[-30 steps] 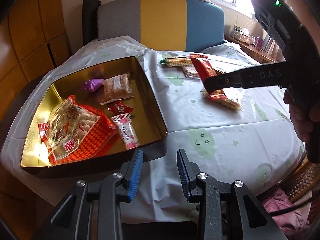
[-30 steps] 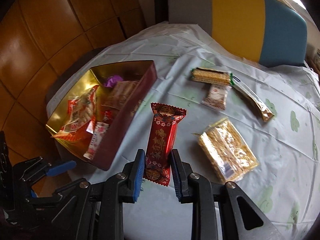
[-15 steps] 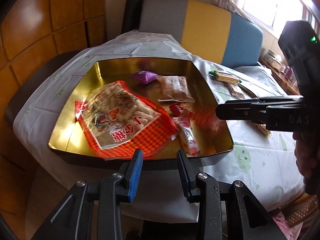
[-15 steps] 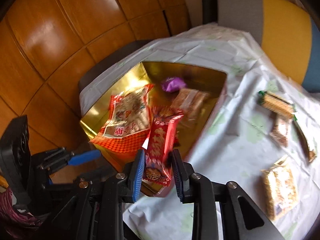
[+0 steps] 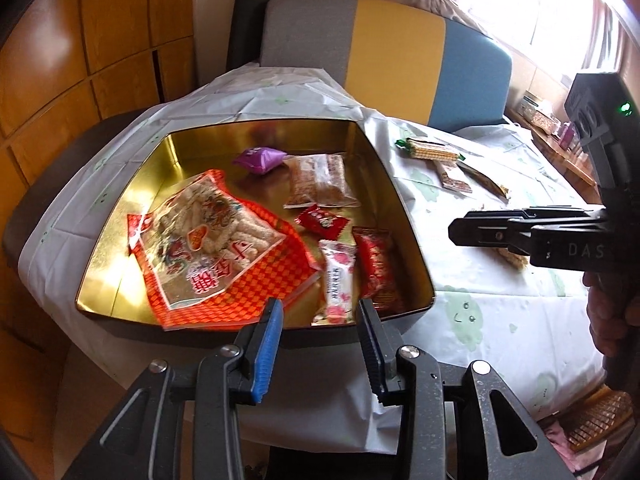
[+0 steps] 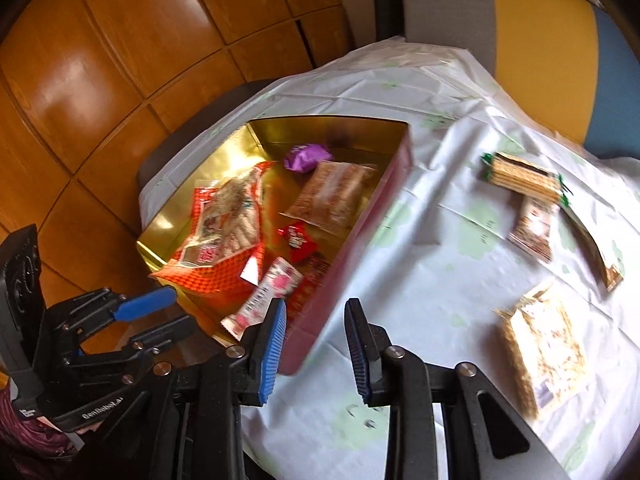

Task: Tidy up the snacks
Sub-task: 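Carry the red candy bar over the gold tin and release it with the right gripper, then move the left gripper to the clear rice-crisp pack and grasp it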

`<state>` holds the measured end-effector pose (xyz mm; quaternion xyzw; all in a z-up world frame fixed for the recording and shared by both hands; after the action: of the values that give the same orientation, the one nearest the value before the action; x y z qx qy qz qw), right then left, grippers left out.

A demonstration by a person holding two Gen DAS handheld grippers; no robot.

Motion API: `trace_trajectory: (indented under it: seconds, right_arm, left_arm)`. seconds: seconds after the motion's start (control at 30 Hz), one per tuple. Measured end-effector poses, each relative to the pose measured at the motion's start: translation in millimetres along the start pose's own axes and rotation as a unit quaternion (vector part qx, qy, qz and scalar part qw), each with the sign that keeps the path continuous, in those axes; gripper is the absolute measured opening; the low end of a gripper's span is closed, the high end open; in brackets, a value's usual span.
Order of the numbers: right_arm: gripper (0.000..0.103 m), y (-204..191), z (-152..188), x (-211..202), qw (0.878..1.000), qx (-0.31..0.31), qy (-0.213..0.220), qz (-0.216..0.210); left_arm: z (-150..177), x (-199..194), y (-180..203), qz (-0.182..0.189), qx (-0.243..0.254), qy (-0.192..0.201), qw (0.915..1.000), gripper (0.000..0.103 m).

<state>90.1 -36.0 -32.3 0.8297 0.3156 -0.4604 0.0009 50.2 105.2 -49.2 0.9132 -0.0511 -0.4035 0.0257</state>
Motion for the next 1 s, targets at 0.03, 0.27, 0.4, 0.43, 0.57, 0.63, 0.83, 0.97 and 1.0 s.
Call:
trace_trajectory:
  seconds: [0.03,0.27,0.4,0.43,0.57,0.63,0.83,0.97,1.0]
  right_arm:
    - [0.030,5,2,-1,1.000,0.003,0.000,0.005]
    - [0.030,35,17,-14,0.999,0.027,-0.001,0.028]
    - [0.030,46,24,-18,0.999,0.036,-0.001,0.036]
    - [0.030,49,26,-19,0.999,0.037,-0.001,0.038]
    - [0.031,57,31,-22,0.998,0.040,-0.003,0.050]
    - [0.032,61,34,-24,0.998,0.041,-0.004,0.055]
    - [0.039,79,38,-33,0.996,0.046,-0.007,0.080]
    - [0.040,98,42,-47,0.993,0.040,-0.013,0.113]
    - [0.042,104,43,-52,0.991,0.039,-0.014,0.124]
  left_arm:
    - [0,0,2,0.001,0.002,0.000,1.0000,0.040]
    - [-1,1,17,0.006,0.020,-0.002,0.9998,0.041]
    - [-1,2,23,0.008,0.028,-0.003,0.9996,0.041]
    - [-1,2,25,0.009,0.029,-0.004,0.9995,0.041]
    - [-1,2,29,0.011,0.035,-0.005,0.9993,0.041]
    - [0,2,31,0.012,0.038,-0.006,0.9992,0.041]
    - [0,3,37,0.016,0.043,-0.008,0.9989,0.042]
    - [-1,2,42,0.020,0.051,-0.007,0.9985,0.042]
    - [-1,2,44,0.021,0.053,-0.006,0.9983,0.043]
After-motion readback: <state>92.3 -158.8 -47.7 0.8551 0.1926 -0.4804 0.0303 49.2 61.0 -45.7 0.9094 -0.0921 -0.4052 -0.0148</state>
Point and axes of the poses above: each gripper's, at about its wrist camera, not at the fingertips, and x roughly the way its jaws point, y to its right, z to its underside, the point moved 6 cm from there along x, roughly the way its jaws point, and after that the axes turned 4 degrees about y, right-handed, at the moved point
